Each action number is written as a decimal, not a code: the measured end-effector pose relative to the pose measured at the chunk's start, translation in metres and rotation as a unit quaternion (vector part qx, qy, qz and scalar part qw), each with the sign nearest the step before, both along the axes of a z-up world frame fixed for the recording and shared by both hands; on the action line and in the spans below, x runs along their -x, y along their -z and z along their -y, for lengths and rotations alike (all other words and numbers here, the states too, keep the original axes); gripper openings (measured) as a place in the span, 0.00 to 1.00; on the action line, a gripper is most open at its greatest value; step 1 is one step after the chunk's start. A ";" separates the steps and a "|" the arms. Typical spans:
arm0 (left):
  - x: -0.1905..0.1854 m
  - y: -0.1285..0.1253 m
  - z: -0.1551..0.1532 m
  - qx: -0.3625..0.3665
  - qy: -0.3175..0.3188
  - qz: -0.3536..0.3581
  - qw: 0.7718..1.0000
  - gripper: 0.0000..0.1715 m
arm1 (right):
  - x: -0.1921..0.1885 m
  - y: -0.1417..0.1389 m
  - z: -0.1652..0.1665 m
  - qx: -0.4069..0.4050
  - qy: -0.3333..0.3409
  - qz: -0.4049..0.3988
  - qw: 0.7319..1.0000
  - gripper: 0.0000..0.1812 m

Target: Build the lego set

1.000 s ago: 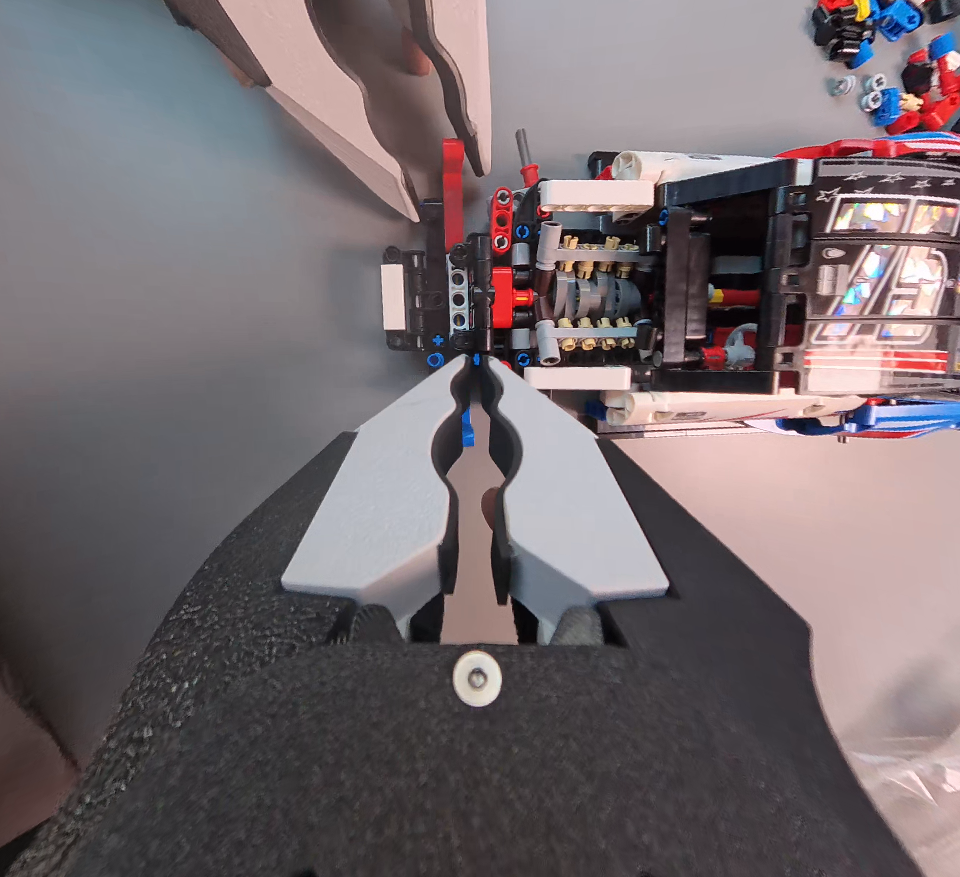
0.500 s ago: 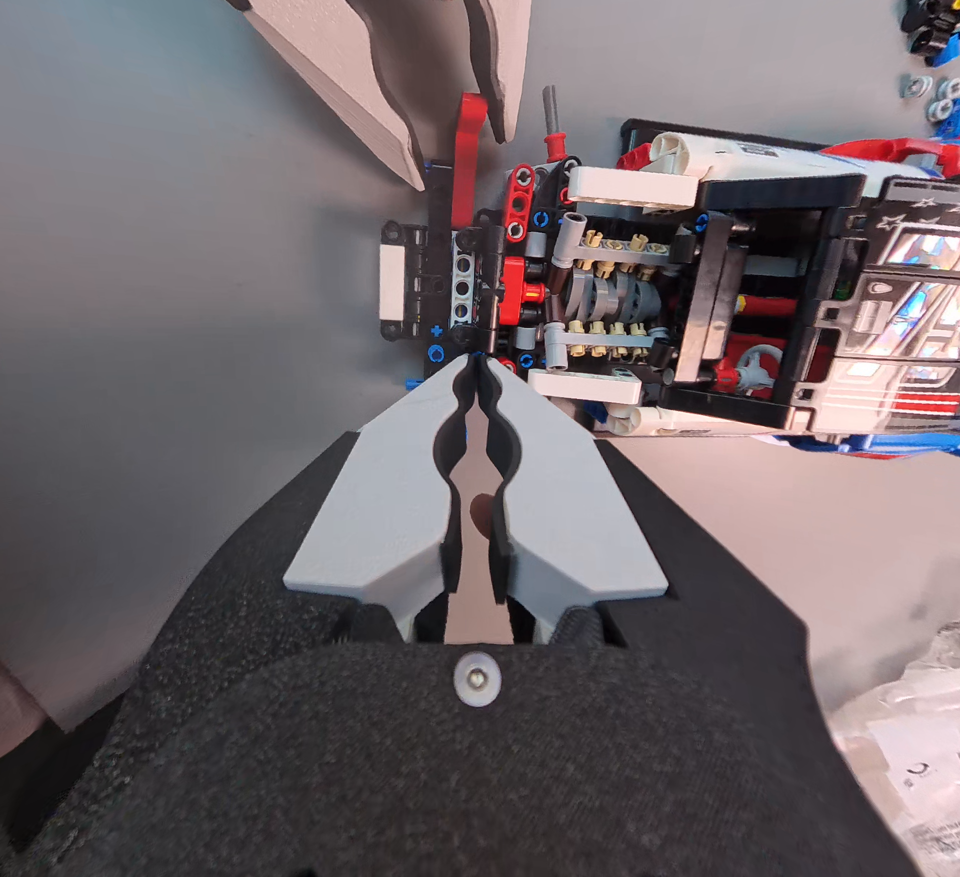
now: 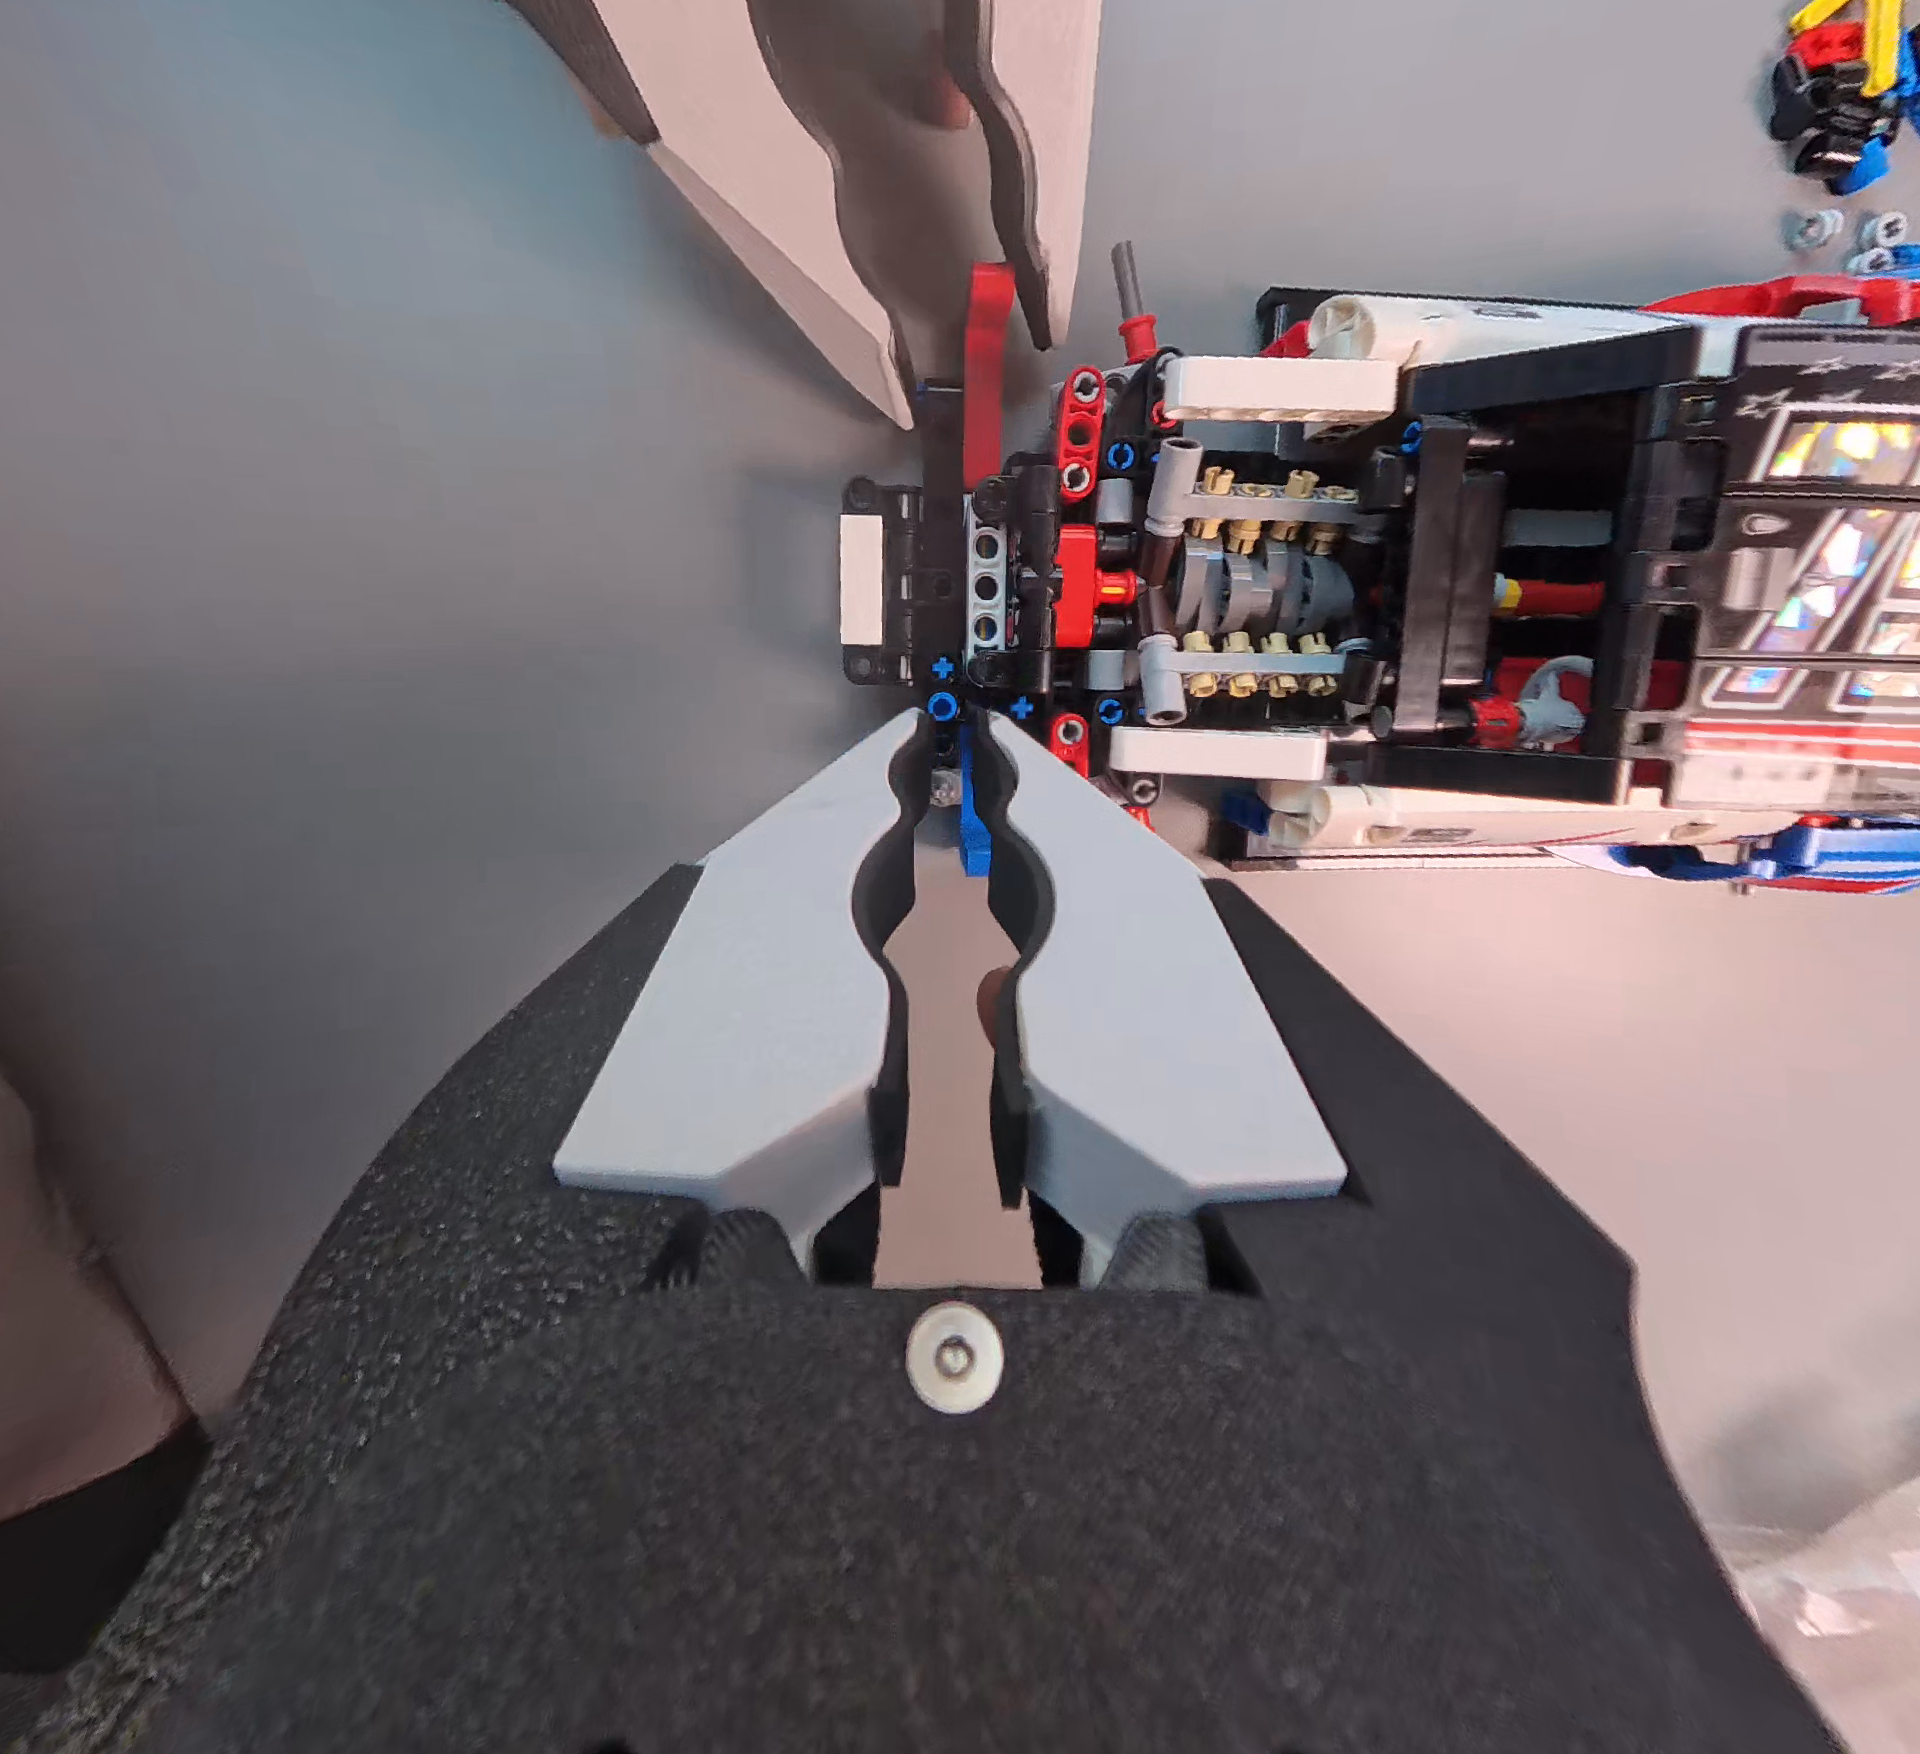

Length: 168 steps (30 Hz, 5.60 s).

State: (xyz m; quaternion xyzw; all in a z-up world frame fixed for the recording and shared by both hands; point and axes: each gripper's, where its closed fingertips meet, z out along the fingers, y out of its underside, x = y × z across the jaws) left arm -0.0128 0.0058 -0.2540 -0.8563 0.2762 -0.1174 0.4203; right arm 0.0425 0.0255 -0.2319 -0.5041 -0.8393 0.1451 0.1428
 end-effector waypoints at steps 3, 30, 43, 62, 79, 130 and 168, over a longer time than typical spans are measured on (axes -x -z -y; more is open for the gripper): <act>0.000 0.000 0.000 -0.003 -0.001 -0.004 1.000 0.16 | -0.003 0.014 -0.003 -0.022 -0.008 0.025 0.999 0.01; 0.003 0.001 0.000 -0.007 -0.001 -0.012 1.000 0.16 | 0.003 0.013 -0.001 -0.013 0.013 -0.008 1.000 0.05; 0.003 0.001 0.001 -0.016 0.001 -0.029 0.999 0.16 | 0.002 0.017 0.000 -0.051 -0.007 0.037 0.998 0.02; 0.005 0.000 0.001 -0.028 0.003 -0.039 0.999 0.17 | -0.018 0.000 -0.003 0.016 0.031 -0.181 0.983 0.09; 0.006 0.000 0.000 -0.030 0.001 -0.045 0.999 0.17 | -0.005 0.021 -0.002 0.031 0.062 -0.056 0.996 0.03; 0.073 -0.001 0.030 -0.016 -0.071 -0.061 0.995 0.24 | 0.051 -0.034 -0.070 -0.023 0.022 -0.305 0.952 0.31; 0.082 -0.082 0.012 -0.208 -0.155 0.078 0.963 0.25 | 0.105 -0.090 -0.065 0.118 0.142 -0.296 0.937 0.36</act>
